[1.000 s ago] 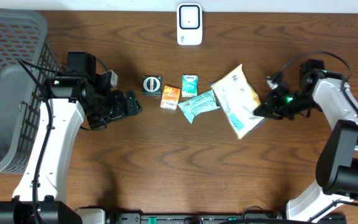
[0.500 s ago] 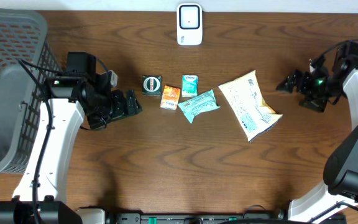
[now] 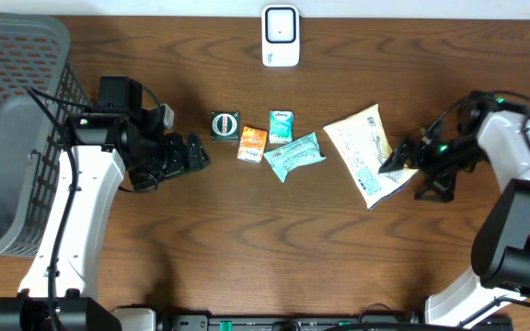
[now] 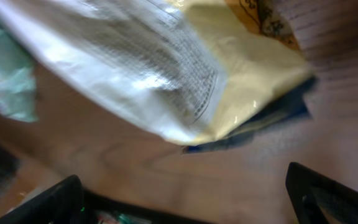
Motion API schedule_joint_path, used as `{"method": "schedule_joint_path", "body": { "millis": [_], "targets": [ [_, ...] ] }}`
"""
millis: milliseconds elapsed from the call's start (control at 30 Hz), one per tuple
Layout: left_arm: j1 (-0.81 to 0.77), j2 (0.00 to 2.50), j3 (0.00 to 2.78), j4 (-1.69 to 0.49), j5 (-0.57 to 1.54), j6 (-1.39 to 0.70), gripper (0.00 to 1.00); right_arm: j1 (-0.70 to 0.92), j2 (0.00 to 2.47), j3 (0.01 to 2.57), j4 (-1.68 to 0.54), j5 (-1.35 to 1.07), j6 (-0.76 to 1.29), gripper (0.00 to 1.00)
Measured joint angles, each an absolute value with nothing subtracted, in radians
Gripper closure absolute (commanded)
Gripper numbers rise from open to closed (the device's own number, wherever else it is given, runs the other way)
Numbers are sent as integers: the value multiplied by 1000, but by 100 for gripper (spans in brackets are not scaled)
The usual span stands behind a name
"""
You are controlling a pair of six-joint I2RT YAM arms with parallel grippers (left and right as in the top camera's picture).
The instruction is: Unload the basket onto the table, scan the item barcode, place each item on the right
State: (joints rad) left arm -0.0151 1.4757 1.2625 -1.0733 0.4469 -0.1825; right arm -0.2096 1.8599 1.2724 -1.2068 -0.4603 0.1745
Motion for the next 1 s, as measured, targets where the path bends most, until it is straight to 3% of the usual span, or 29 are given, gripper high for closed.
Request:
{"method": "schedule_joint_path", "body": {
  "millis": [267, 567, 1000],
  "targets": [
    [-15, 1476, 1262, -1073, 447, -183, 2, -196, 1860, 1112, -897, -416, 336, 1],
    [-15, 1476, 1262, -1073, 447, -183, 2, -197, 1834, 1049, -566, -564, 418, 1],
    [-15, 1476, 1262, -1073, 447, -183, 2, -197, 1805, 952, -549, -704, 575, 1]
  ]
}}
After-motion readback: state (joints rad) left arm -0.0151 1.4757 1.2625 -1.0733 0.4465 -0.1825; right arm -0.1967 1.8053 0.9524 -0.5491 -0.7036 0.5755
